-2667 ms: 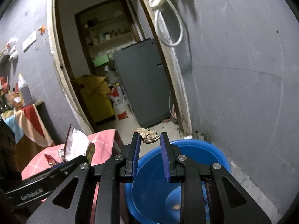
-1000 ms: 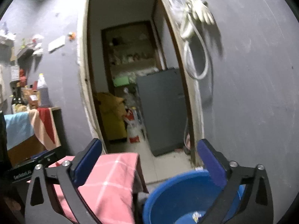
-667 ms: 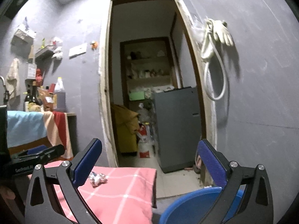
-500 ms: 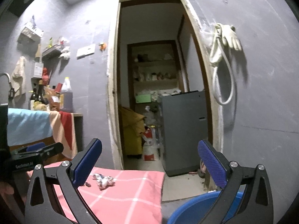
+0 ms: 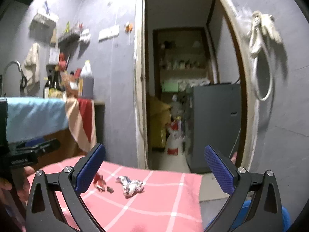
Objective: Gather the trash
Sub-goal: 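Move both tools back over the table toward the wrappers, then grasp the white lettered wrapper with the right tool while the left tool grasps the red wrapper, then carry both wrappers over the blue bucket and open both tools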
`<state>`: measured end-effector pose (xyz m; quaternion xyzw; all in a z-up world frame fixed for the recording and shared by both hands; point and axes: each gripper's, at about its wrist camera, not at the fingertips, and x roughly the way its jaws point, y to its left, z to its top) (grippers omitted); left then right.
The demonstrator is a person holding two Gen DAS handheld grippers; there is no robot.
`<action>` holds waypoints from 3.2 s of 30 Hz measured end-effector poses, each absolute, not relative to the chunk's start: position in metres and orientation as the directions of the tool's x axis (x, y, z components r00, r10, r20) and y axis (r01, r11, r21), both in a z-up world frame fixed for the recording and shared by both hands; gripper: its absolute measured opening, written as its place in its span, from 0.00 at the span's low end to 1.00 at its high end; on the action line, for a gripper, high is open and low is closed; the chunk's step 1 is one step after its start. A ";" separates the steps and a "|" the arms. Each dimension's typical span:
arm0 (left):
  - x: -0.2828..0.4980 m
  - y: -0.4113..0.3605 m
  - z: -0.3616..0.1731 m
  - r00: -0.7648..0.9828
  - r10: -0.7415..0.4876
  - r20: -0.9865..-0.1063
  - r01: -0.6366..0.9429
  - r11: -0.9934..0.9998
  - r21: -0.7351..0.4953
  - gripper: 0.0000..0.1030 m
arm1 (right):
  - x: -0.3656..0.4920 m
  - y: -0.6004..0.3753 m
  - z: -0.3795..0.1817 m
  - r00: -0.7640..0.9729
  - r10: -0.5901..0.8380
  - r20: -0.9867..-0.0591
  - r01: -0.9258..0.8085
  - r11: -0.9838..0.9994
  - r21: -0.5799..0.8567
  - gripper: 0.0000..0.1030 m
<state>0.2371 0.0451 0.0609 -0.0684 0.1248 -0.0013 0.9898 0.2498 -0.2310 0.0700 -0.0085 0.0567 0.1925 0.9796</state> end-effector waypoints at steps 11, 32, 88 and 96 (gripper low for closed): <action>0.280 0.067 0.028 0.879 -0.047 -0.474 -0.056 0.978 -0.201 0.94 | 0.317 -0.196 0.041 0.814 0.416 -0.405 -0.431 0.901 0.060 1.00; 0.345 0.054 -0.001 0.700 -0.264 -0.663 0.050 0.945 -0.324 0.52 | 0.382 -0.145 -0.012 0.517 0.413 -0.750 -0.521 0.847 0.107 0.56; 0.257 -0.052 0.073 0.817 -0.441 -0.372 0.305 0.878 -0.370 0.06 | 0.231 -0.273 0.063 0.877 0.418 -0.236 -0.405 0.908 0.103 0.10; 0.251 -0.108 0.092 0.812 -0.512 -0.279 0.412 0.842 -0.348 0.06 | 0.205 -0.315 0.075 0.948 0.289 -0.130 -0.281 0.957 0.076 0.10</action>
